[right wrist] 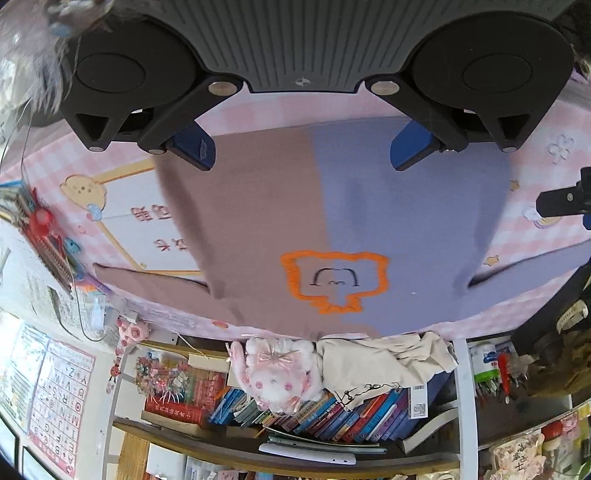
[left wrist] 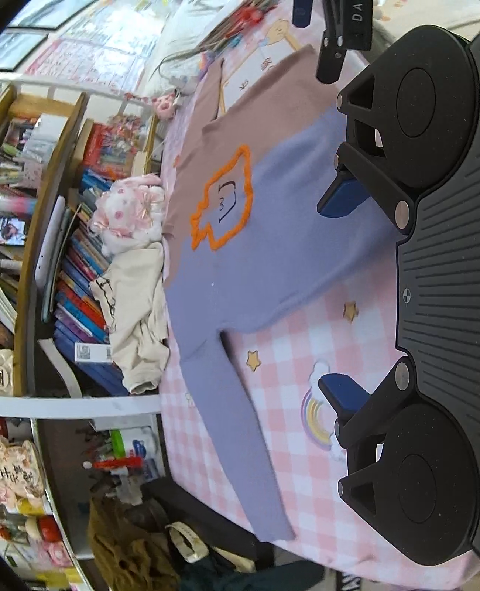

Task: Fold clothes
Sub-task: 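Move the left tool to the lavender sleeve cuff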

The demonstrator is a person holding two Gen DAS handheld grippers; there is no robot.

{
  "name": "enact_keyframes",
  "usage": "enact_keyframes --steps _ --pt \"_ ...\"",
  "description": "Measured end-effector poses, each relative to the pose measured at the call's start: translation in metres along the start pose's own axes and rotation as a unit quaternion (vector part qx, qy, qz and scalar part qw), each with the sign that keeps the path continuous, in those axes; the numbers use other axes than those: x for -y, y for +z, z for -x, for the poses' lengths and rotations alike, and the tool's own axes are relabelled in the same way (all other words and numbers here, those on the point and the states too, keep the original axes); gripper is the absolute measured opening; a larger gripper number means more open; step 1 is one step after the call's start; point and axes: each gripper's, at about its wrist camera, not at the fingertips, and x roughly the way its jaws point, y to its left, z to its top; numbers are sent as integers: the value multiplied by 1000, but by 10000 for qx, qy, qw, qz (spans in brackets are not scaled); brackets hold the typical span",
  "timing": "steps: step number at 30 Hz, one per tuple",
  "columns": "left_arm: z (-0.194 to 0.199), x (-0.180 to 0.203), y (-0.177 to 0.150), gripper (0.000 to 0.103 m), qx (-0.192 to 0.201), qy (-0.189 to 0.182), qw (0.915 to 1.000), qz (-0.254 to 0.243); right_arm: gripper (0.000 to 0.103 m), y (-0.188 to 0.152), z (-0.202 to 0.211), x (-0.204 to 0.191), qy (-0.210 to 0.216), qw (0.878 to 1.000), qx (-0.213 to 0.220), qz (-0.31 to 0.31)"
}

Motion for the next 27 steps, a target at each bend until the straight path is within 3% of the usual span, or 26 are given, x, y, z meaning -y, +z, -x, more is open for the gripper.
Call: enact_keyframes --steps 5,10,18,27 --pt "0 -39 -1 94 -68 55 9999 49 102 -2 0 -36 -17 9999 -80 -131" --pt "1 -76 -5 94 -73 170 9986 490 102 0 2 -65 65 9999 -95 26" --pt "-5 -122 -8 94 -116 504 9921 1140 102 9 -7 -82 161 9998 -115 55" --pt "-15 -151 0 94 -183 988 9878 1191 102 19 -19 -102 437 9985 -125 302"
